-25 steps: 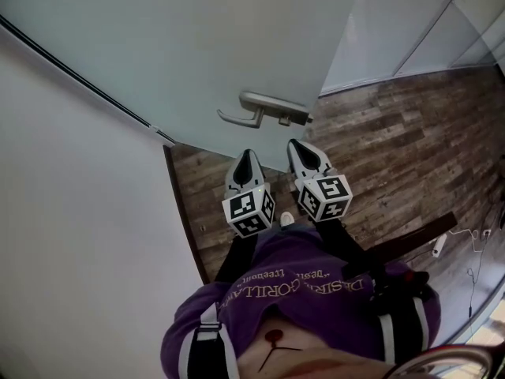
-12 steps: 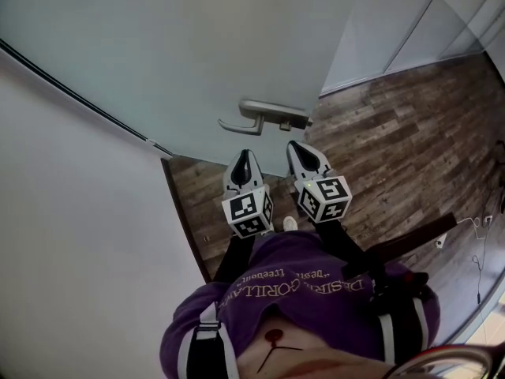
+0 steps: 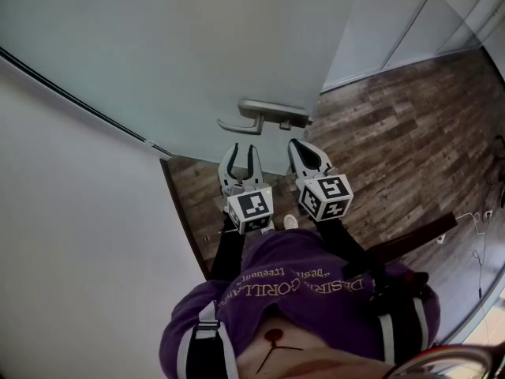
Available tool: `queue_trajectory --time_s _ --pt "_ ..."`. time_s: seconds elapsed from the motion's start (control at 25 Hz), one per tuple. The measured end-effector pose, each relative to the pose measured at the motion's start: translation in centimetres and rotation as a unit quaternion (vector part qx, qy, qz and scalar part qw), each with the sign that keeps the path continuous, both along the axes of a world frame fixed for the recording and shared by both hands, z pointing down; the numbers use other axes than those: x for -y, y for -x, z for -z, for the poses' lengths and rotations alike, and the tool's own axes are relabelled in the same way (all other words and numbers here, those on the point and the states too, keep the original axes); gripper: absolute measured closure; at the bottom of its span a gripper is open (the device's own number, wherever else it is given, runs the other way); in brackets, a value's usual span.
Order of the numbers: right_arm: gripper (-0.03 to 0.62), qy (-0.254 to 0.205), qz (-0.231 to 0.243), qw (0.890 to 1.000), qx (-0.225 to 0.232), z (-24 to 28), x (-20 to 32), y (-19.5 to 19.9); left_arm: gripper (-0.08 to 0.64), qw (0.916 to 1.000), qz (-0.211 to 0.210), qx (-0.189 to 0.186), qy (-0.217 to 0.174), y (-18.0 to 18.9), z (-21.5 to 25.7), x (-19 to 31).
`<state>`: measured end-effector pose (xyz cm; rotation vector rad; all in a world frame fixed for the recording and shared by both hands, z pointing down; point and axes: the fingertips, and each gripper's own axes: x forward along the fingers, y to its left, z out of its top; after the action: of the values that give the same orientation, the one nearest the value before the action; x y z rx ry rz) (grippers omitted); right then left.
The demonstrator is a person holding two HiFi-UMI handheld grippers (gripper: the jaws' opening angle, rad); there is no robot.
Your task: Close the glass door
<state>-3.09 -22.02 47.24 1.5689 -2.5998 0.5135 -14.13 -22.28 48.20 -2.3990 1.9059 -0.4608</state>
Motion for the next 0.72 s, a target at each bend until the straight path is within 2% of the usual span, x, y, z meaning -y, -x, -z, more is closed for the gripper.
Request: queue_trajectory --time_s 0.08,0.24,0.36,0.44,0.6,0.68,0.72 --pt "0.595 0.0 -0.002 1.0 0.0 0.0 0.0 -0.1 0.44 0.9984 -0.006 0.056 0.004 0.2 -0.6 0.4" --pt "0.595 0.0 -0.004 1.0 -0.002 0.0 0.0 -0.2 0.432 0.9888 -0.021 0.148 -0.003 0.3 -0.9 1.2" --pt "0.595 -0.001 -0.007 1.0 -0.003 0.2 -0.1 -0.5 0.433 0.9747 -0.038 0.219 -0.024 0.2 -0.3 1.9" --pt "0.595 -0.002 -0.01 1.0 -0.003 0.4 -0.2 -0.6 0.431 0.9551 -0.06 0.287 -0.042 0.0 -0.1 2.5" --pt "0.595 -0.001 -0.015 1.0 -0.006 0.3 -0.4 -1.1 0.431 0.8982 -0.108 0.418 -0.082 0.1 -0.3 2.9" --pt "0.595 0.0 -0.02 1.0 -0.006 0.4 -0.5 -1.3 0.432 0.8792 -0.119 0.453 -0.086 0.1 -0.4 2.8" --pt "0.595 -0.001 -0.021 1.0 -0.006 0.4 -0.6 -1.3 0.433 0.8748 -0.119 0.462 -0.083 0.3 -0.4 2.8"
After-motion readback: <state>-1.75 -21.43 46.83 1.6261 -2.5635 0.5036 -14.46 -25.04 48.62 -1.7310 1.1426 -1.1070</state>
